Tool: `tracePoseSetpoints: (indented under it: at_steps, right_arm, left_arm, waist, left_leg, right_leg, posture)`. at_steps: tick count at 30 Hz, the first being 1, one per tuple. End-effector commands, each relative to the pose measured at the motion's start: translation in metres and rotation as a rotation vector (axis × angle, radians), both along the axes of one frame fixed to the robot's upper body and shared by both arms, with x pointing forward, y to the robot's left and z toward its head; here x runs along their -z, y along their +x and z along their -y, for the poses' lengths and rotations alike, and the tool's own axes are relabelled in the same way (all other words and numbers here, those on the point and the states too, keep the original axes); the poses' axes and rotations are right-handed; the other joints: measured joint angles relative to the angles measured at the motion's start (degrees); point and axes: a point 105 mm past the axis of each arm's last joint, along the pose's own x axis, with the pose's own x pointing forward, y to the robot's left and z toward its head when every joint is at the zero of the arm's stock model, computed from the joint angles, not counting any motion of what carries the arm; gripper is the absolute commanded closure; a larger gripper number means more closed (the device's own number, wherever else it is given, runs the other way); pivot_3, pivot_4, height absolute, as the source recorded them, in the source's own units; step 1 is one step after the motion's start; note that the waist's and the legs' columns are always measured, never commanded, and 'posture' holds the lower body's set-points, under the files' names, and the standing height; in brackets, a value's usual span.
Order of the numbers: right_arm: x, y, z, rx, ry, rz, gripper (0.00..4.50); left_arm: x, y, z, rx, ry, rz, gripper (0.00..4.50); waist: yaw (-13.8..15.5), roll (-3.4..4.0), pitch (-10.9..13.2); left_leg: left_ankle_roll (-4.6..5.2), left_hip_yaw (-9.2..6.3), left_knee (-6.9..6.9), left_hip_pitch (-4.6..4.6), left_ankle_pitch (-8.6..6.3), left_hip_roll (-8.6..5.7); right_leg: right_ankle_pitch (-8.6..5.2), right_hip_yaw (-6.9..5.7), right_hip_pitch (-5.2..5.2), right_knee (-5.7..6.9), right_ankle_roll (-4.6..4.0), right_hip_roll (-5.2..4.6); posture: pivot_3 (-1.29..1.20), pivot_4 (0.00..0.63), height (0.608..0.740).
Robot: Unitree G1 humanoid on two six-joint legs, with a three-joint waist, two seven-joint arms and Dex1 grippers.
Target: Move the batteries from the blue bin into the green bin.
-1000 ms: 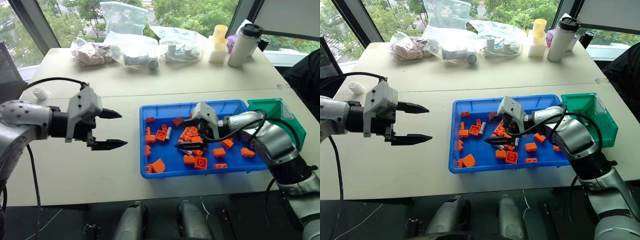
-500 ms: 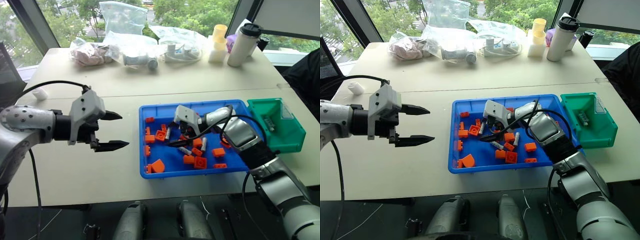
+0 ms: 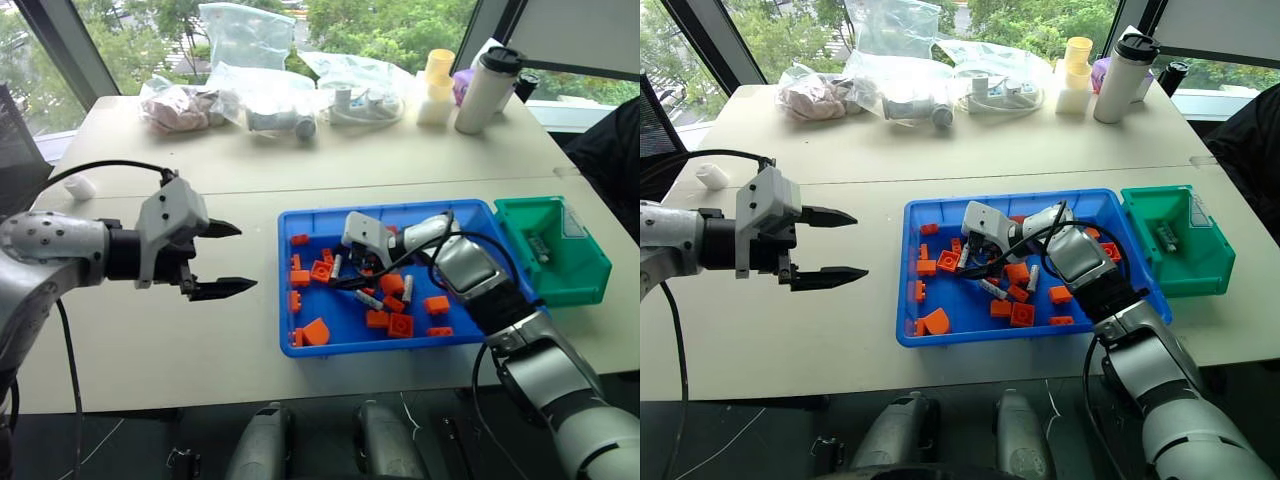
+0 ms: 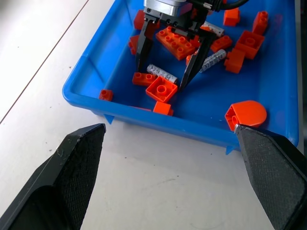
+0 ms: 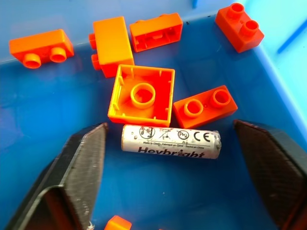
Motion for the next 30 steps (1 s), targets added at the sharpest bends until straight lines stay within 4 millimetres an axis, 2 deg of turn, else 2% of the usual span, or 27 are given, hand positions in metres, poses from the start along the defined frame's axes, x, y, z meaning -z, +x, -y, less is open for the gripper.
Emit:
tracePoseSetpoints:
  at_steps: [1, 2, 9, 10, 13, 15, 18, 19, 22, 24, 26, 30]
  right_arm:
    - [0.0, -0.001, 0.001, -0.017, -0.02, 0.024, 2.17]
    - [0.0, -0.001, 0.002, -0.017, -0.022, 0.027, 2.29]
    - [-0.014, -0.002, 0.003, -0.006, 0.015, 0.07, 2.28]
    - [-0.023, -0.002, 0.007, -0.002, 0.03, 0.095, 2.28]
    - [-0.066, -0.006, 0.021, 0.054, 0.141, 0.179, 2.28]
    - [-0.095, -0.003, 0.035, 0.16, 0.262, 0.221, 2.28]
    - [-0.13, 0.005, 0.08, 0.391, 0.379, 0.303, 2.28]
    - [-0.138, 0.005, 0.102, 0.485, 0.393, 0.334, 2.28]
    - [-0.146, -0.001, 0.175, 0.773, 0.339, 0.426, 2.28]
    - [-0.145, -0.008, 0.214, 0.921, 0.292, 0.468, 2.28]
    - [-0.14, -0.016, 0.237, 1.015, 0.272, 0.473, 2.28]
    - [-0.127, -0.026, 0.266, 1.143, 0.23, 0.478, 2.28]
  left_arm:
    - [-0.005, 0.0, 0.004, 0.022, 0.003, 0.039, 0.0]
    - [-0.005, 0.0, 0.004, 0.023, 0.003, 0.04, 0.0]
    - [-0.005, 0.001, 0.006, 0.042, 0.001, 0.051, 0.0]
    - [-0.006, 0.001, 0.008, 0.052, -0.004, 0.054, 0.0]
    - [-0.011, 0.001, 0.018, 0.098, -0.051, 0.065, 0.0]
    - [-0.016, 0.003, 0.027, 0.123, -0.121, 0.067, 0.0]
    - [-0.02, 0.017, 0.039, 0.118, -0.226, 0.084, 0.0]
    - [-0.019, 0.021, 0.044, 0.125, -0.238, 0.091, 0.0]
    - [-0.018, 0.029, 0.061, 0.162, -0.29, 0.1, 0.0]
    - [-0.02, 0.034, 0.07, 0.175, -0.328, 0.111, 0.0]
    - [-0.02, 0.039, 0.078, 0.187, -0.343, 0.12, 0.0]
    - [-0.016, 0.041, 0.085, 0.214, -0.332, 0.124, 0.0]
  waist:
    - [0.0, 0.0, 0.0]
    - [0.0, 0.0, 0.0]
    - [0.0, 0.0, 0.0]
    - [0.06, 0.0, 0.0]
    - [0.49, 0.01, 0.01]
    - [0.38, -0.01, 0.0]
    - [0.37, -0.01, -0.02]
    - [0.55, -0.01, -0.02]
    - [1.16, -0.02, -0.02]
    - [1.54, -0.03, -0.02]
    - [1.49, -0.02, -0.02]
    - [0.31, 0.01, -0.04]
  left_leg:
    - [0.0, 0.0, 0.0, 0.0, 0.0, 0.0]
    - [0.0, 0.0, 0.0, 0.0, 0.0, 0.0]
    - [0.0, 0.0, 0.0, 0.0, 0.0, 0.0]
    - [0.0, 0.0, 0.0, 0.0, 0.0, 0.0]
    - [0.0, -0.01, 0.01, -0.06, 0.0, -0.02]
    - [0.0, -0.01, 0.03, -0.07, 0.0, -0.06]
    - [0.0, -0.04, 0.03, -0.06, 0.0, -0.05]
    - [0.0, -0.06, 0.03, -0.06, 0.0, -0.05]
    - [0.0, -0.08, 0.01, -0.07, 0.0, -0.12]
    - [0.01, 0.01, 0.02, -0.08, 0.0, -0.13]
    - [0.01, 0.04, 0.03, -0.08, 0.0, -0.12]
    - [0.02, 0.19, -0.01, 0.02, 0.0, -0.02]
  right_leg:
    - [0.0, 0.0, 0.0, 0.0, 0.0, 0.0]
    - [0.0, 0.0, 0.0, 0.0, 0.0, 0.0]
    - [0.0, 0.0, 0.0, 0.0, 0.0, 0.0]
    - [0.0, 0.0, 0.0, 0.0, 0.0, 0.0]
    - [0.0, -0.01, -0.03, 0.0, 0.0, -0.04]
    - [0.0, -0.01, -0.02, -0.01, 0.01, -0.08]
    - [0.0, -0.01, -0.01, 0.03, 0.01, -0.07]
    - [0.0, -0.02, 0.0, 0.03, 0.01, -0.06]
    - [0.01, -0.03, 0.03, -0.02, 0.01, -0.12]
    - [0.01, 0.01, 0.02, -0.06, 0.01, -0.12]
    - [0.01, 0.03, 0.02, -0.06, 0.01, -0.11]
    - [0.01, 0.18, 0.0, 0.04, 0.01, 0.02]
  posture:
    - [0.0, 0.15, 0.74]
    - [0.0, 0.15, 0.74]
    - [0.0, 0.15, 0.74]
    - [0.0, 0.15, 0.74]
    - [0.0, 0.15, 0.74]
    - [0.0, 0.15, 0.74]
    - [0.0, 0.15, 0.74]
    - [0.0, 0.15, 0.74]
    - [0.0, 0.15, 0.74]
    - [0.0, 0.15, 0.74]
    - [0.0, 0.15, 0.74]
    - [0.0, 0.15, 0.74]
